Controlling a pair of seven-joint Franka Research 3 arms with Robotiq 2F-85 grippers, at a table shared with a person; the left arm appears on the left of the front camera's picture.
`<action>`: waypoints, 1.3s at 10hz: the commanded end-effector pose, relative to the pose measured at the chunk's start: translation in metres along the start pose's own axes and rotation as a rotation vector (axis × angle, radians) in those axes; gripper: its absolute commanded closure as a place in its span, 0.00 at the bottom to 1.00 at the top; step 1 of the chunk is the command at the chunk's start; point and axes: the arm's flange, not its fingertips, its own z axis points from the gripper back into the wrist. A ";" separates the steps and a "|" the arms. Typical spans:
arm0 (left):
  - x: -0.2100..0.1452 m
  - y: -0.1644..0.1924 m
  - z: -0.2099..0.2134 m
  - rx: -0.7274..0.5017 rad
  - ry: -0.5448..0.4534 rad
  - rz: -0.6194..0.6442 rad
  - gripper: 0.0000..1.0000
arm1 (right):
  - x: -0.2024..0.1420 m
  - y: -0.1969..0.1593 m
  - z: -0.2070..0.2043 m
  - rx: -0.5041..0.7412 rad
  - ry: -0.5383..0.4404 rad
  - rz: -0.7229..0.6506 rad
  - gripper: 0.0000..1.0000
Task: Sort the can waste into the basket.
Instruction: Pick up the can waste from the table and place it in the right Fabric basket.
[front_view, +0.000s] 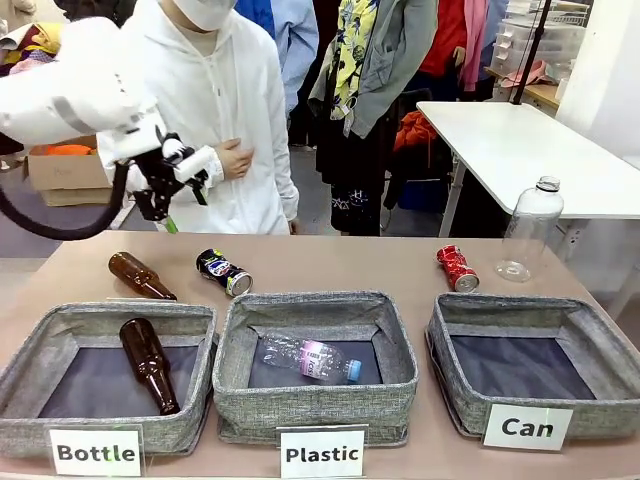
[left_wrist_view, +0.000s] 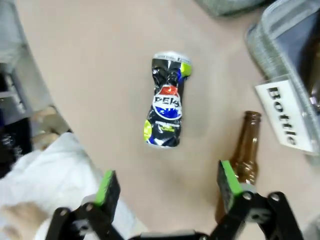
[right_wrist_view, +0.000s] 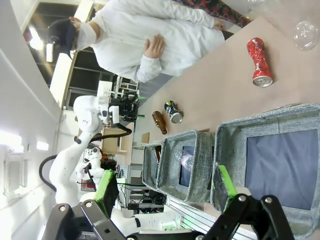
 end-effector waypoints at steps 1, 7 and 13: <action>0.001 0.026 -0.022 -0.086 0.028 -0.007 0.00 | 0.001 0.001 0.000 0.022 -0.012 0.008 0.00; 0.022 0.037 -0.107 -0.148 0.069 -0.055 0.00 | 0.001 0.001 0.000 0.022 -0.012 0.008 0.00; 0.019 0.041 -0.129 -0.144 0.113 -0.072 0.00 | 0.001 0.001 0.000 0.022 -0.012 0.008 0.00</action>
